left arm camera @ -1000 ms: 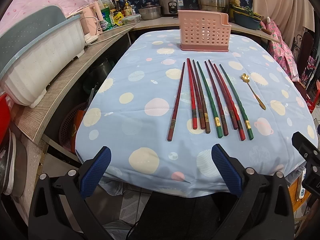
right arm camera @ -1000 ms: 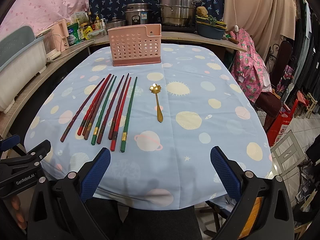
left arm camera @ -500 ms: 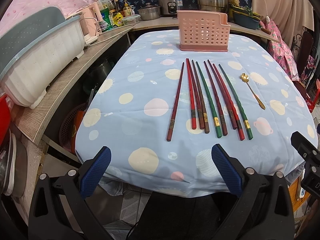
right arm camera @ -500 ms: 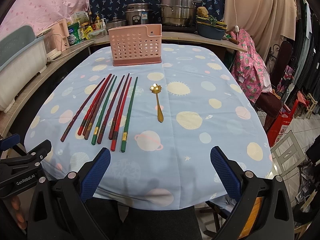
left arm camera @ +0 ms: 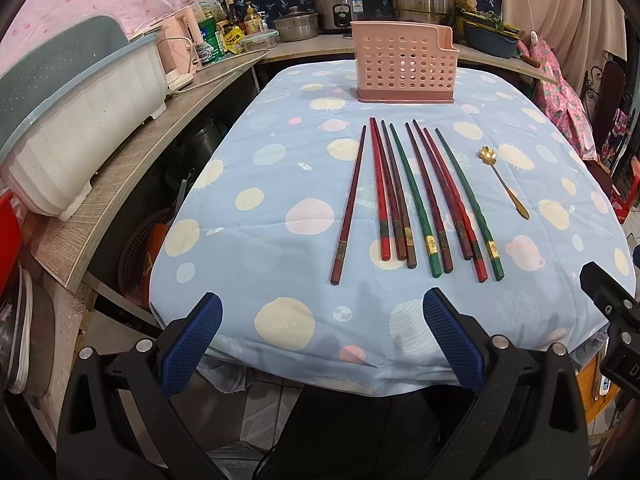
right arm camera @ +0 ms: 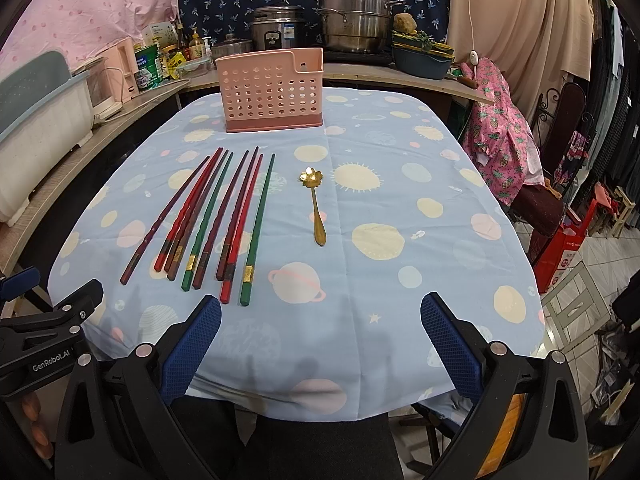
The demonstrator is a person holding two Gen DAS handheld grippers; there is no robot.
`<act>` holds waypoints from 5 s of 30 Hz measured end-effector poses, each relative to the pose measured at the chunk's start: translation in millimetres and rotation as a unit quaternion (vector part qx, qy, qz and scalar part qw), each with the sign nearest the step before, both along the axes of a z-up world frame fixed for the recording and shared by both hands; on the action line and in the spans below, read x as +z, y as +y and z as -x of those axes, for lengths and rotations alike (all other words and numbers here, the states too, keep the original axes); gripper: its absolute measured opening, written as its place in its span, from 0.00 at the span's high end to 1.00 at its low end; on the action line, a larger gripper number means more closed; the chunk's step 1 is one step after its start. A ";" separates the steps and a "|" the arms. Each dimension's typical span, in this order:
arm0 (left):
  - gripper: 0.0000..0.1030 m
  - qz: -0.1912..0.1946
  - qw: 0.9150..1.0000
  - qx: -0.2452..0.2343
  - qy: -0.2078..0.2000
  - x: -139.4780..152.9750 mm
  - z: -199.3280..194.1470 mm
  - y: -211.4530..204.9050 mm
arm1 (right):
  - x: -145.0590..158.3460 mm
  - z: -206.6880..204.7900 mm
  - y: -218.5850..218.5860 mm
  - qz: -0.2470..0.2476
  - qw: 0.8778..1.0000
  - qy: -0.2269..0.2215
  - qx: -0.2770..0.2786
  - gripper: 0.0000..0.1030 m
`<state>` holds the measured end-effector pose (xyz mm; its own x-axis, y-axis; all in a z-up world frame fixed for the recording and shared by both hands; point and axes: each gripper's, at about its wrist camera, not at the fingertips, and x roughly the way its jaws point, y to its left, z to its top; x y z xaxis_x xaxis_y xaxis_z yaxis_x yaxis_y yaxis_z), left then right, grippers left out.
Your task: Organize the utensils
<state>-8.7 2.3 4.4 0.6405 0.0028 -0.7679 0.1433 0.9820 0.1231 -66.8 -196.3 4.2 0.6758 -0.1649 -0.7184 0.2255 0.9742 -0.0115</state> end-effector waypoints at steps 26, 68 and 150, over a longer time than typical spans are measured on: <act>0.24 0.037 0.997 0.033 0.064 -62.3 -69.3 26.9 | -34.1 -55.1 -33.4 -0.045 0.999 0.005 -0.002 0.17; 0.88 0.082 0.996 0.019 0.037 -25.0 -77.7 19.3 | -33.8 -96.6 -51.6 -0.097 0.995 -0.016 0.015 0.90; 0.93 0.128 0.982 -0.031 -0.138 154.7 -150.8 -15.0 | 72.8 -149.6 -98.4 -0.120 0.986 -0.112 0.035 0.98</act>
